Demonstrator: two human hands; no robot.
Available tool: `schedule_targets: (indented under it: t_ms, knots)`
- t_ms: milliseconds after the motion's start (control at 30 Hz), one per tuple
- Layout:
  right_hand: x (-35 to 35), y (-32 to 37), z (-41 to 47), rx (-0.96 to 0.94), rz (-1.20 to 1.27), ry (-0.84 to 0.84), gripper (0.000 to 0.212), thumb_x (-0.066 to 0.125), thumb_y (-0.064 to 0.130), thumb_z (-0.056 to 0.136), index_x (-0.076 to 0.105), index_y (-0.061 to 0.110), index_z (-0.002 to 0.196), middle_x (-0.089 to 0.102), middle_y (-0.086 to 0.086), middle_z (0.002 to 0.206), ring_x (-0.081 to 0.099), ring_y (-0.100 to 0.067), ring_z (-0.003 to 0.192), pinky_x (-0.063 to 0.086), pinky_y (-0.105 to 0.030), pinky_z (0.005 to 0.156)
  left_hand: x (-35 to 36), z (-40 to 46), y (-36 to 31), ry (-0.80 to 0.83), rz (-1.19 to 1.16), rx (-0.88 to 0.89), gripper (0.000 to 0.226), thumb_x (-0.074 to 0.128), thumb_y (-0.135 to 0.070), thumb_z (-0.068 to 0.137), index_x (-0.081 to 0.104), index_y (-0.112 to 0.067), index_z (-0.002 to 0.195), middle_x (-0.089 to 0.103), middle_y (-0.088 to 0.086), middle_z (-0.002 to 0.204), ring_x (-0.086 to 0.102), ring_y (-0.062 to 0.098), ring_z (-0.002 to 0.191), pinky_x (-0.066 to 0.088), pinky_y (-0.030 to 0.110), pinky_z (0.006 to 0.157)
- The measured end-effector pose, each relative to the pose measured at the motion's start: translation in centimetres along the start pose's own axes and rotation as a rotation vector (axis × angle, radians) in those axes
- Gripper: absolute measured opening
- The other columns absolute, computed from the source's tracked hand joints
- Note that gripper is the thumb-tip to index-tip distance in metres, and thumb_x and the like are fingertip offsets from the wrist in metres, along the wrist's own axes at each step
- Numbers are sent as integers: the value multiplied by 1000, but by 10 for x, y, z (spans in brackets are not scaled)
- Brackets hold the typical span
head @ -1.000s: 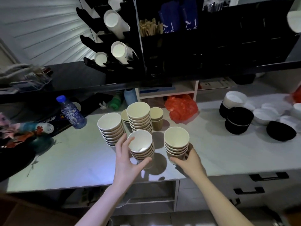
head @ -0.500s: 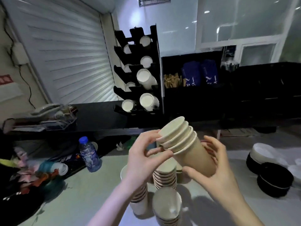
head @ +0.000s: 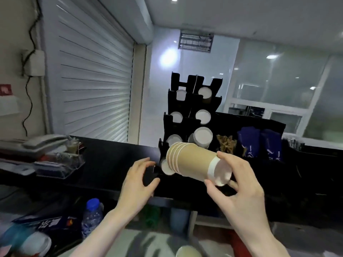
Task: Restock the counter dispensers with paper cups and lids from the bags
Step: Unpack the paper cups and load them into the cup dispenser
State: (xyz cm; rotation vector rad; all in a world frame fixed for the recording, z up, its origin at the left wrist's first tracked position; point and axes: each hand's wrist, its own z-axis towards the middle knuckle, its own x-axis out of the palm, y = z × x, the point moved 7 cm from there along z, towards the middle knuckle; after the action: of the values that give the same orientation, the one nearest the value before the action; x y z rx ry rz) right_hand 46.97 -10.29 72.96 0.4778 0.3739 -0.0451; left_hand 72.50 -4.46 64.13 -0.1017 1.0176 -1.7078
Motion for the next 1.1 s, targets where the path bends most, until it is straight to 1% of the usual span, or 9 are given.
schedule_targets:
  t_ms: [67, 167, 367, 500, 567, 667, 767, 967, 1100]
  knots:
    - [28, 5, 21, -46, -118, 63, 63, 80, 14, 72, 55, 28, 128, 50, 13, 125, 50, -6, 118, 51, -31, 90, 6, 20, 22, 93, 13, 21, 57, 78, -27, 76, 55, -29, 128, 45, -22, 136, 40, 0, 127, 33, 20, 103]
    - [69, 7, 40, -78, -285, 172, 63, 77, 20, 73, 53, 30, 130, 48, 13, 126, 52, -7, 113, 48, -28, 91, 23, 39, 38, 216, -28, 61, 66, 79, -31, 74, 49, -33, 133, 47, -23, 131, 42, -1, 124, 35, 20, 103]
    - [131, -13, 48, -94, -523, 388, 65, 71, 28, 74, 48, 32, 134, 43, 8, 133, 53, -18, 114, 51, -38, 86, 40, 50, 58, 209, -194, 52, 41, 79, -23, 76, 60, -31, 112, 58, -21, 105, 59, 1, 100, 52, 29, 89]
    - [155, -9, 54, -171, -630, 375, 69, 77, 23, 71, 51, 27, 134, 47, 1, 135, 53, -22, 112, 41, -23, 76, 40, 51, 63, 204, -272, 81, 40, 80, -21, 76, 62, -30, 110, 59, -19, 103, 60, 2, 98, 52, 29, 87]
    - [162, -10, 63, -165, -652, 378, 68, 79, 21, 69, 53, 26, 132, 50, 2, 131, 55, -21, 108, 38, -22, 73, 39, 53, 64, 197, -289, 84, 39, 80, -21, 75, 63, -29, 109, 59, -19, 103, 60, 1, 98, 51, 25, 87]
    - [173, -24, 62, -146, -680, 424, 65, 81, 18, 68, 55, 24, 127, 52, 0, 126, 58, -25, 103, 44, -26, 68, 40, 53, 64, 187, -289, 100, 38, 81, -22, 75, 63, -29, 108, 59, -18, 102, 60, 1, 97, 52, 25, 86]
    - [190, -45, 50, -150, -689, 531, 66, 83, 11, 65, 54, 19, 124, 51, -6, 128, 57, -32, 101, 52, -39, 76, 40, 53, 64, 186, -282, 113, 37, 82, -22, 74, 63, -27, 106, 58, -17, 102, 60, 3, 94, 53, 29, 84]
    - [193, -57, 49, -132, -642, 506, 69, 85, 8, 62, 57, 17, 125, 53, -6, 126, 57, -31, 99, 49, -36, 82, 41, 53, 65, 186, -244, 139, 38, 82, -21, 74, 63, -24, 107, 58, -15, 102, 60, 5, 94, 53, 30, 84]
    - [190, -62, 48, -111, -577, 550, 72, 84, 10, 65, 54, 20, 131, 48, -6, 132, 54, -31, 108, 50, -42, 87, 39, 51, 61, 183, -187, 105, 39, 80, -22, 76, 62, -25, 111, 58, -16, 106, 60, 4, 97, 52, 31, 87]
